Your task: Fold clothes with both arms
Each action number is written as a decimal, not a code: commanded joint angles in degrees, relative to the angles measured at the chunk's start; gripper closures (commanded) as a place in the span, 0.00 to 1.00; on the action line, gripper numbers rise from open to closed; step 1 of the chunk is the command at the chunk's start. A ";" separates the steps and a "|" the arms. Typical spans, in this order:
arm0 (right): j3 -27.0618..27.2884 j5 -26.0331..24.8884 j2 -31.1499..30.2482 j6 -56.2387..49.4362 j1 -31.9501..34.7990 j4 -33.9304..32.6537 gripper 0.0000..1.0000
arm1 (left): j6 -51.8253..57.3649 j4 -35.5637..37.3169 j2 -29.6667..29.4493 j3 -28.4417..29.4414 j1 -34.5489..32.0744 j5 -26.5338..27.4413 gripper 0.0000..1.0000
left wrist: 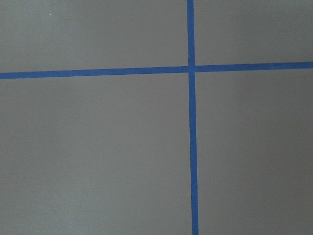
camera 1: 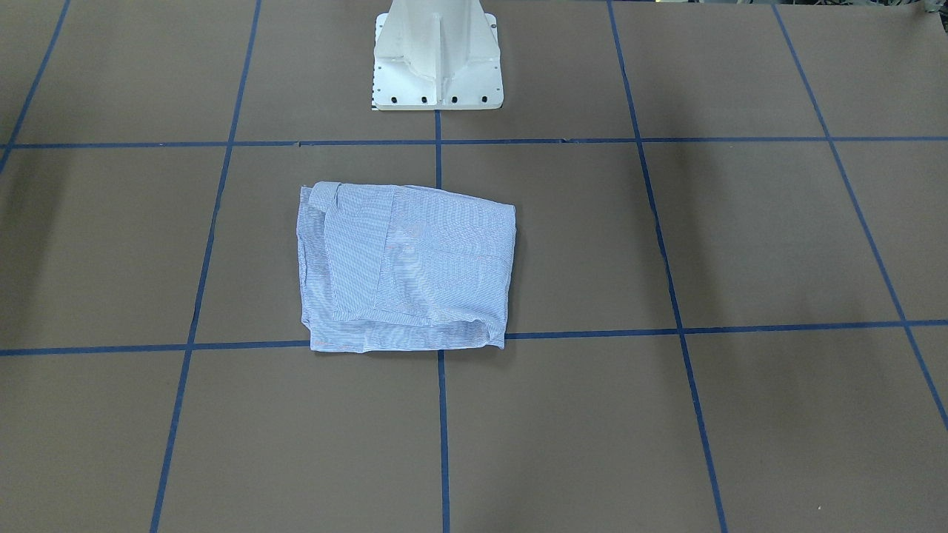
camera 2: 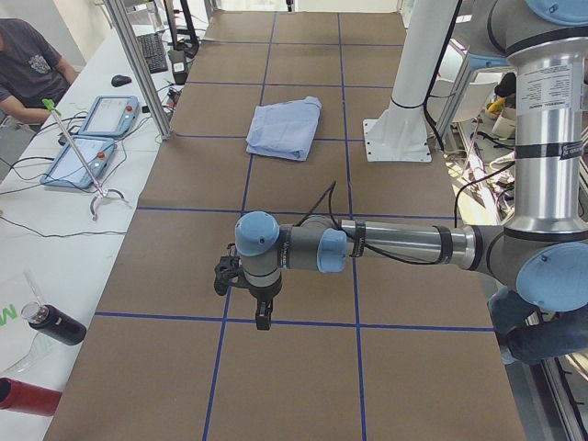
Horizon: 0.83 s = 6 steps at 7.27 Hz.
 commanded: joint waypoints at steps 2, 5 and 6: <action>0.35 0.53 -0.97 -0.01 3.21 0.26 0.00 | 0.03 0.07 -0.02 -0.31 0.06 0.00 0.00; 0.53 0.53 -1.06 -0.01 3.75 0.35 0.00 | 0.03 0.07 -0.02 -0.49 0.06 0.00 0.00; 0.53 0.62 -1.06 -0.01 3.75 0.26 0.00 | 0.11 -0.02 -0.02 -0.49 0.06 0.00 0.00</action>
